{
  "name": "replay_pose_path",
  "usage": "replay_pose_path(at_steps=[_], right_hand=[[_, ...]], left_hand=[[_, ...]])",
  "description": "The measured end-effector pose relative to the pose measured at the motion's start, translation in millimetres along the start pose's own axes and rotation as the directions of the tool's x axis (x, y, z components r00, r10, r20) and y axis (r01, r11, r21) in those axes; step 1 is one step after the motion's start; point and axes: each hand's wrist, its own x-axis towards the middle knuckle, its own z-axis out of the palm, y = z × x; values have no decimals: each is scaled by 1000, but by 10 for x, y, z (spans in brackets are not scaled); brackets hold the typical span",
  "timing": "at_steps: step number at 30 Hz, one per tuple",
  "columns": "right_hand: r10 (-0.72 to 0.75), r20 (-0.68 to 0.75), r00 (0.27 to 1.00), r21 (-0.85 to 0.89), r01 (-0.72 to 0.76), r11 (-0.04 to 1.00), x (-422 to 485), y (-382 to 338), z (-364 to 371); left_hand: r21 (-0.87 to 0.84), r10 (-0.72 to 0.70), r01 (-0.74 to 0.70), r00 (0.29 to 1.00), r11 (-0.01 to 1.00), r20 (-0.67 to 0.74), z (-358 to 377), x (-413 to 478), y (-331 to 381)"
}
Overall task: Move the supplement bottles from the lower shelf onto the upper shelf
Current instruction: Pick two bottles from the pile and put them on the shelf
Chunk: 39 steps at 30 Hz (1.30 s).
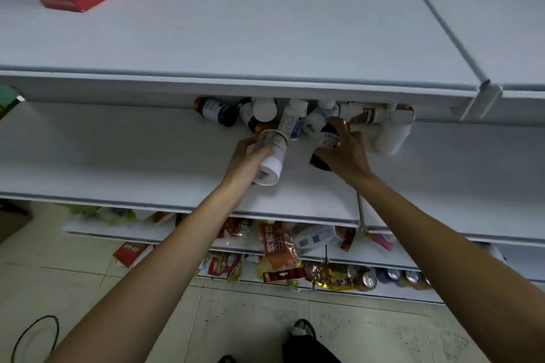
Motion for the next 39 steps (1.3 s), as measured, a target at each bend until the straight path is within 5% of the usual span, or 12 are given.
replay_pose_path(at_steps=[15,23,31,39], right_hand=[[-177,51,983,156,167,973,-1281,-1211,103],[-317,81,945,211,295,932,-1764,-1720,165],[-469,51,882,341,426,838,-2017,-2187,169],[-565,-5,825,283,543,790,-2063,-2565,134]], left_hand=[[-36,210,-214,974,976,-83,-995,-1252,268],[174,449,-425,884,888,-129,-1515,-1752,460],[188,630,-602,750,776,-202,-1818,-2081,669],[111,679,-675,695,730,-237,-2010,-2245,880]])
